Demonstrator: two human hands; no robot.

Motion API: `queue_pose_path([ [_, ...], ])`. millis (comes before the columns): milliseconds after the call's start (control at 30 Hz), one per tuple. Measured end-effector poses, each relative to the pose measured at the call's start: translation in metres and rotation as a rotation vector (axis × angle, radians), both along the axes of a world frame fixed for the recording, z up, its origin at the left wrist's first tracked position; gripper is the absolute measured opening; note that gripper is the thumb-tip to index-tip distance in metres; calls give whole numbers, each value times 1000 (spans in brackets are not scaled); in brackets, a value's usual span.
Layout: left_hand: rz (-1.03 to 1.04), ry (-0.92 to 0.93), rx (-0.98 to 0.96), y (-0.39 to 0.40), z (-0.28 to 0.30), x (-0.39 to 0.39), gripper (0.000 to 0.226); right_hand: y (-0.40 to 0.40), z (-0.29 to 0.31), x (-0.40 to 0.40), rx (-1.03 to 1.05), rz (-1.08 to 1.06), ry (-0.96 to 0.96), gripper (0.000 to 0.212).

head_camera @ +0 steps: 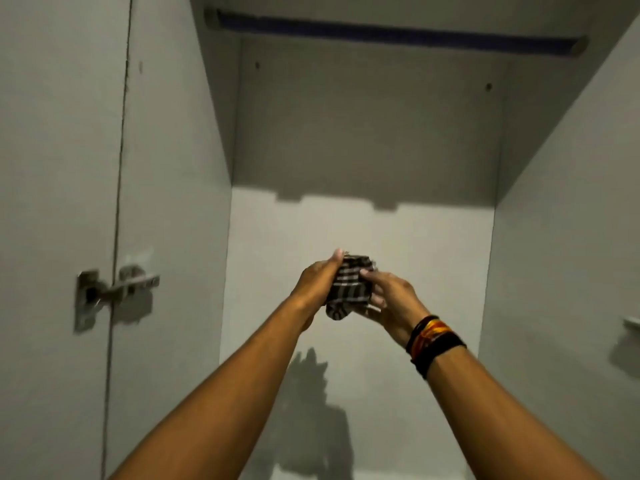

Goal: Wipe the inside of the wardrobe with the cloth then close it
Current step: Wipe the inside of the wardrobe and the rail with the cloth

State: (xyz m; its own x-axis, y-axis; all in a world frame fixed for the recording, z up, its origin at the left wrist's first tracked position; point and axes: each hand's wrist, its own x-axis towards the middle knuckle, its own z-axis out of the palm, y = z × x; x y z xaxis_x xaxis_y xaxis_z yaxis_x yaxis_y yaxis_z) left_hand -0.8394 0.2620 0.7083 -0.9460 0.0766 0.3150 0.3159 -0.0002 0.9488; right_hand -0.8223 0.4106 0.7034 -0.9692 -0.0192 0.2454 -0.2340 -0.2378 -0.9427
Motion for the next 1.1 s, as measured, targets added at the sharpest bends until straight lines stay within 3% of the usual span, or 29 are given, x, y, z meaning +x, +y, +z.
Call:
queue_pose_path([
  [67, -96, -242, 9, -5, -29, 15, 90, 4, -15, 19, 6, 25, -59, 32],
  [133, -193, -420, 158, -11, -65, 35, 112, 13, -32, 45, 25, 71, -118, 33],
  [200, -343, -496, 313, -10, -105, 58, 105, 23, -47, 71, 44, 98, -158, 24],
  [300, -420, -530, 471, 6, -162, 116, 73, 46, -77, 113, 87, 98, -225, 13],
  [400, -313, -539, 444, 18, -206, 167, 44, 74, -115, 150, 167, 59, -297, 21],
  [500, -141, -563, 234, 24, -248, 207, 36, 103, -162, 186, 290, 8, -372, 28],
  [633, 38, -592, 254, 40, -329, 278, 37, 120, -245, 247, 362, 15, -498, 14],
  [733, 173, -672, 314, 39, -393, 353, 36, 105, -306, 298, 425, 4, -600, 15],
  [867, 367, -824, 304, 2, -463, 467, 42, 56, -386, 362, 534, 170, -677, 13],
  [1000, 593, -934, 343, -55, -508, 575, 33, -22, -454, 433, 646, 368, -732, 5],
  [1100, 707, -978, 330, -93, -540, 627, 65, -66, -481, 469, 664, 430, -796, 11],
])
